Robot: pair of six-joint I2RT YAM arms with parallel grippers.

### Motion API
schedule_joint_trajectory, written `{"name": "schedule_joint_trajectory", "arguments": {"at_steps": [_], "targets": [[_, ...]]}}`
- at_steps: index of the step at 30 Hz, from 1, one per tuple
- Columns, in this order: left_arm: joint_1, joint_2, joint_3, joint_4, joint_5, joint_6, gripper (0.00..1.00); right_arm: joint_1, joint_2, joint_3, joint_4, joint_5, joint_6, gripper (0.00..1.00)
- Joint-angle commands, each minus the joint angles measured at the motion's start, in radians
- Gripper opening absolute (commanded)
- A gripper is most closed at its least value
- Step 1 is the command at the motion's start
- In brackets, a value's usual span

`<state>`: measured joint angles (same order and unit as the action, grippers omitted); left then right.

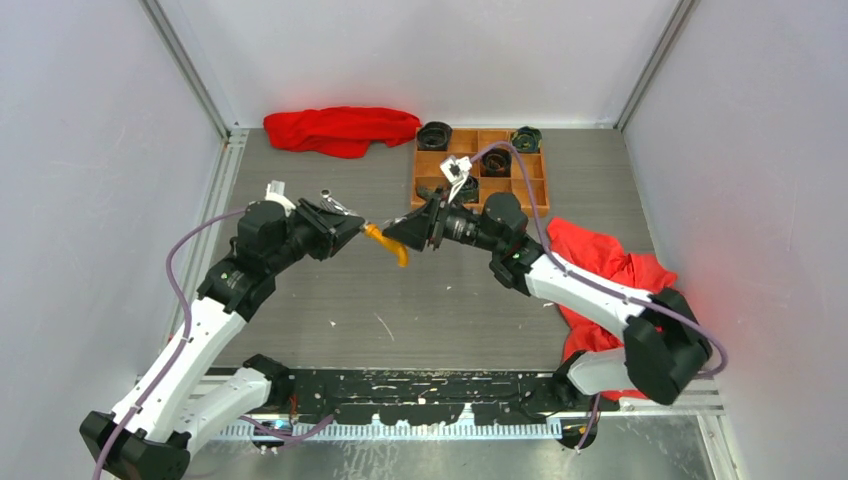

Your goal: Install the water faucets

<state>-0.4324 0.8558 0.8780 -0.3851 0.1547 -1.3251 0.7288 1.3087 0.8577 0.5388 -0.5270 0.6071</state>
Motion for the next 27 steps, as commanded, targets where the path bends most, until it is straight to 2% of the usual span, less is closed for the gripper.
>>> {"name": "schedule_joint_trajectory", "arguments": {"at_steps": [1,4,6,11,14,16,18,22,27], "targets": [[-0.001,-0.041,0.029,0.121,0.025,0.005,0.0,-0.064,0.136,-0.1,0.428,-0.121,0.596,0.53],[0.0,-0.046,0.03,0.116,0.023,0.007,0.0,-0.081,0.174,-0.153,0.525,-0.096,0.687,0.71],[0.0,-0.047,0.035,0.111,0.023,0.008,0.0,-0.083,0.148,-0.163,0.422,-0.058,0.625,0.79],[-0.001,-0.048,0.044,0.109,0.024,0.009,0.0,-0.083,0.008,-0.087,-0.028,0.114,0.297,0.87],[0.001,-0.041,0.051,0.115,0.03,0.009,0.0,-0.084,-0.069,-0.071,-0.152,0.221,0.176,0.89],[0.0,-0.039,0.053,0.117,0.032,0.007,0.0,-0.085,-0.086,-0.054,-0.189,0.223,0.128,0.89],[0.0,-0.039,0.051,0.116,0.032,0.006,0.0,-0.084,-0.077,-0.037,-0.167,0.162,0.111,0.9],[0.0,-0.04,0.053,0.11,0.034,0.004,0.0,-0.083,-0.055,-0.062,0.004,0.023,0.146,0.9],[0.0,-0.04,0.058,0.103,0.036,0.001,0.0,-0.083,-0.037,-0.093,0.114,-0.041,0.131,0.91]]}}
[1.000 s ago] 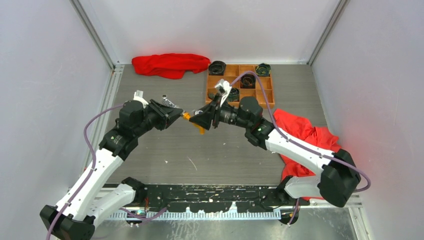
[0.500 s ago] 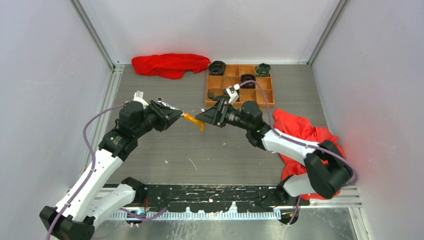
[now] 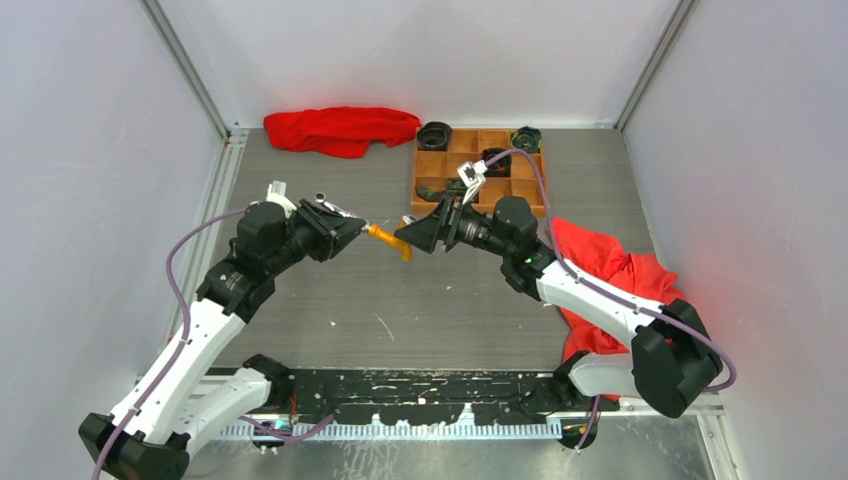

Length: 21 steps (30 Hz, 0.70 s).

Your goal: Install the water faucets

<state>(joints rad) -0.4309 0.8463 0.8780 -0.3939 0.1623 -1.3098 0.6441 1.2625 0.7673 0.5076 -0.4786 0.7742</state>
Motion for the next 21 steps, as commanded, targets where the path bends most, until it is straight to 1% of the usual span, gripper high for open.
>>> {"name": "schedule_joint_trajectory", "arguments": {"at_steps": [1,8,12,14,18,20,21], "targets": [[-0.002,-0.031,0.059,0.112,0.028,-0.018,0.0,0.003,0.017,-0.002,0.161,-0.109,-0.036,0.91],[-0.002,-0.025,0.068,0.114,0.035,-0.037,0.0,0.033,0.069,-0.012,0.285,-0.162,-0.028,0.87],[-0.002,-0.024,0.069,0.113,0.038,-0.041,0.0,0.055,0.085,-0.008,0.285,-0.148,-0.07,0.83],[-0.002,-0.023,0.07,0.11,0.037,-0.04,0.0,0.056,0.094,-0.004,0.28,-0.151,-0.077,0.79],[-0.002,-0.025,0.068,0.107,0.039,-0.042,0.0,0.056,0.115,-0.002,0.293,-0.164,-0.076,0.64],[-0.002,-0.03,0.064,0.106,0.035,-0.043,0.0,0.056,0.123,0.0,0.302,-0.17,-0.069,0.55],[-0.002,-0.034,0.063,0.104,0.032,-0.043,0.0,0.057,0.127,0.002,0.305,-0.175,-0.065,0.47]]}}
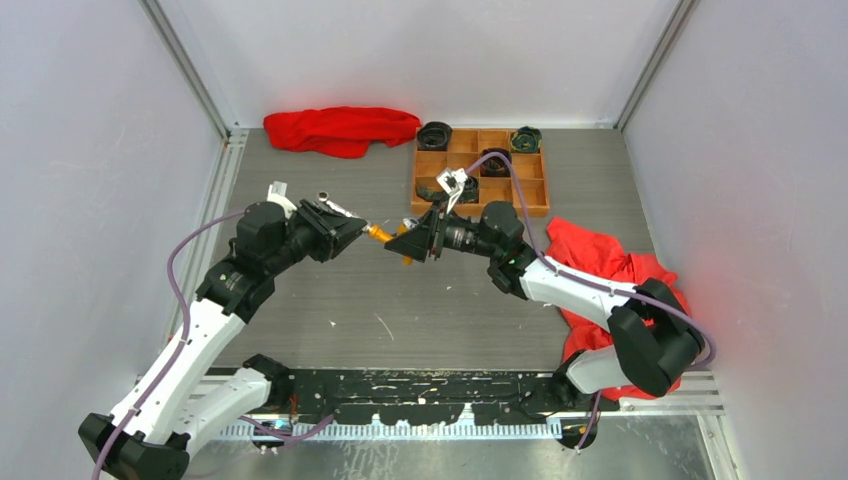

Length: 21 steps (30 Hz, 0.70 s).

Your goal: Install the water faucets

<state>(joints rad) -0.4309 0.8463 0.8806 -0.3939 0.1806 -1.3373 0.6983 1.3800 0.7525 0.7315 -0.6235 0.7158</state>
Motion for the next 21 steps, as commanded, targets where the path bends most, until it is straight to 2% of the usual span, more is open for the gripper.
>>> {"name": "schedule_joint_trajectory", "arguments": {"at_steps": [1,4,5,15,21], "targets": [[-0.002,-0.035,0.059,0.105,0.012,-0.017,0.0,0.005,0.014,0.02,0.08,-0.032,-0.007,0.38],[-0.003,-0.041,0.057,0.104,0.01,-0.016,0.0,0.01,0.013,0.019,0.086,-0.031,-0.012,0.04],[-0.002,-0.043,0.059,0.096,0.003,-0.016,0.0,0.01,0.01,0.015,0.093,-0.025,-0.01,0.01],[-0.002,-0.024,-0.001,0.15,0.032,-0.035,0.0,0.03,-0.088,-0.06,0.141,0.117,-0.043,0.01],[-0.003,-0.01,-0.018,0.188,0.052,-0.034,0.0,0.034,-0.101,-0.06,0.149,0.123,-0.044,0.01]]}}
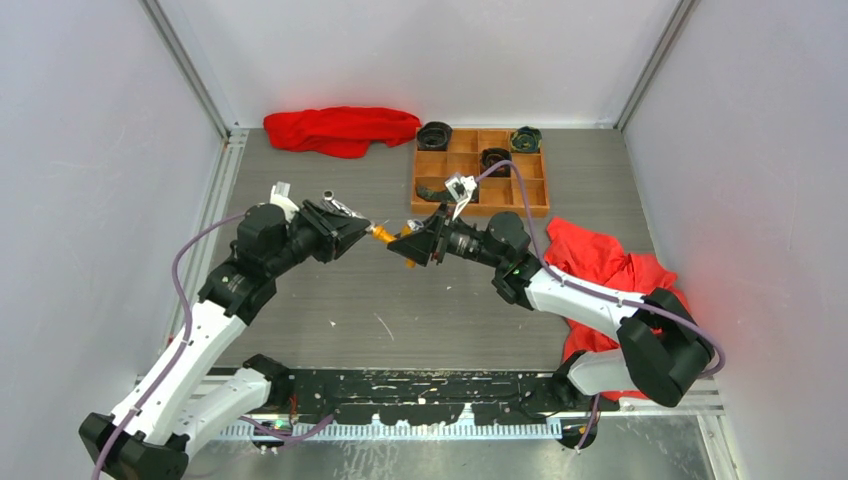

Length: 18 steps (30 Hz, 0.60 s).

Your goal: Install the water faucets

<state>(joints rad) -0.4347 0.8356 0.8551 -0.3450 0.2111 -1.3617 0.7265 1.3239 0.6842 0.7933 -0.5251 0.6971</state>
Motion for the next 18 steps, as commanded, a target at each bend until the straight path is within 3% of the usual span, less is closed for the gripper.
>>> {"name": "schedule_joint_trajectory", "arguments": {"at_steps": [1,10,15,18], "targets": [[0.001,0.002,0.007,0.141,0.027,-0.005,0.0,0.007,-0.045,0.01,0.088,0.024,-0.024,0.01],[0.001,0.007,-0.011,0.194,0.048,0.026,0.0,0.022,-0.038,0.011,0.094,0.035,-0.024,0.01],[0.001,0.011,0.05,0.083,0.026,0.079,0.0,0.024,-0.04,0.009,0.094,0.039,-0.02,0.01],[0.001,0.014,0.054,0.103,0.045,0.091,0.0,0.024,-0.046,0.009,0.093,0.042,-0.024,0.01]]}}
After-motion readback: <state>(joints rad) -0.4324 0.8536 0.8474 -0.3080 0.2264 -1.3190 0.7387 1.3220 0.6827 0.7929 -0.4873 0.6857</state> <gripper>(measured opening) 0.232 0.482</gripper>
